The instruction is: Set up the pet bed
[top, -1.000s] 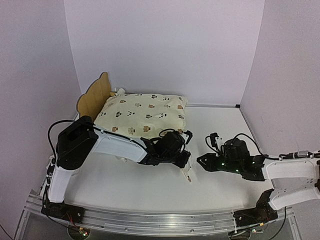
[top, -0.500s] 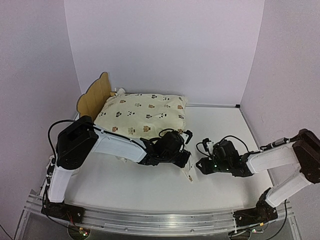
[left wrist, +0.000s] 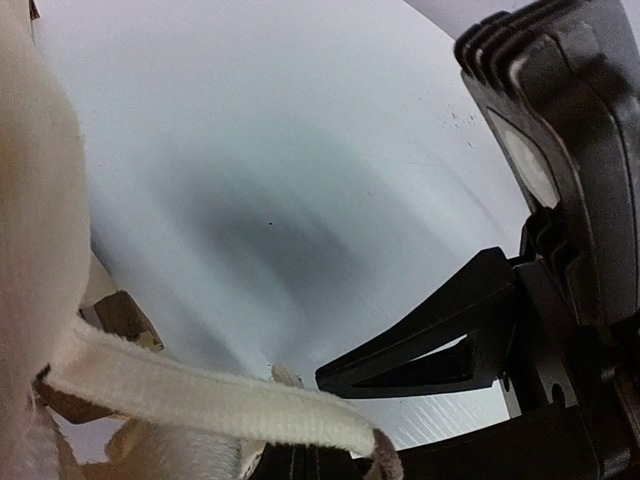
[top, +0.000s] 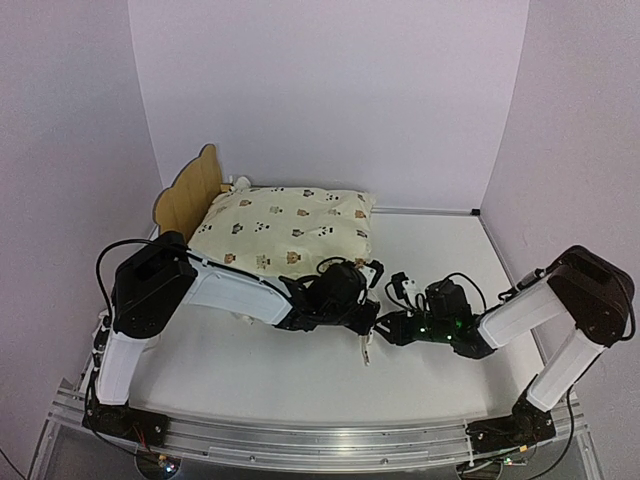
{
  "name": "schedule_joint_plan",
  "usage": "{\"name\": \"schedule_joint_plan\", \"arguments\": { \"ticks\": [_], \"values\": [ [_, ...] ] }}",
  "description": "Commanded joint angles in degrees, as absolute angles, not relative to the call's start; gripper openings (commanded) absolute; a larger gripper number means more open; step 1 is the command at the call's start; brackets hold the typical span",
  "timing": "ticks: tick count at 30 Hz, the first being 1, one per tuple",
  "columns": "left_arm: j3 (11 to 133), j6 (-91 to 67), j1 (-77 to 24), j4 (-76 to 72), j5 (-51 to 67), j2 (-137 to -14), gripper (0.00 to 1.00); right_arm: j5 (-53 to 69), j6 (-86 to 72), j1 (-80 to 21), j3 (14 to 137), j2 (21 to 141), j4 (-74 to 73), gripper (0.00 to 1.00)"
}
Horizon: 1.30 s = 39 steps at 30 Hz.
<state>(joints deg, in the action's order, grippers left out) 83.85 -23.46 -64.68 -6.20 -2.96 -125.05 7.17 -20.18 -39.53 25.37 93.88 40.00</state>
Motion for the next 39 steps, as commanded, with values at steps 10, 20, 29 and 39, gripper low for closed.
{"name": "schedule_joint_plan", "arguments": {
  "ticks": [10,20,29,39],
  "values": [
    [84.01,-30.57,-63.28,-8.81,5.25,-123.55,0.0,4.29,-21.78,-39.29,21.87,98.96,59.43,0.45],
    [84.52,-33.1,-63.13,-8.93,7.59,-122.94,0.0,4.82,-24.66,-39.31,22.2,102.62,67.0,0.48],
    [84.29,-34.73,-62.67,-9.54,9.13,-121.96,0.0,6.77,-26.22,-39.29,23.56,104.84,70.25,0.43],
    [84.17,-35.84,-62.58,-9.42,10.37,-120.91,0.0,6.64,-26.7,-39.29,24.55,104.69,71.61,0.27]
  ]
}}
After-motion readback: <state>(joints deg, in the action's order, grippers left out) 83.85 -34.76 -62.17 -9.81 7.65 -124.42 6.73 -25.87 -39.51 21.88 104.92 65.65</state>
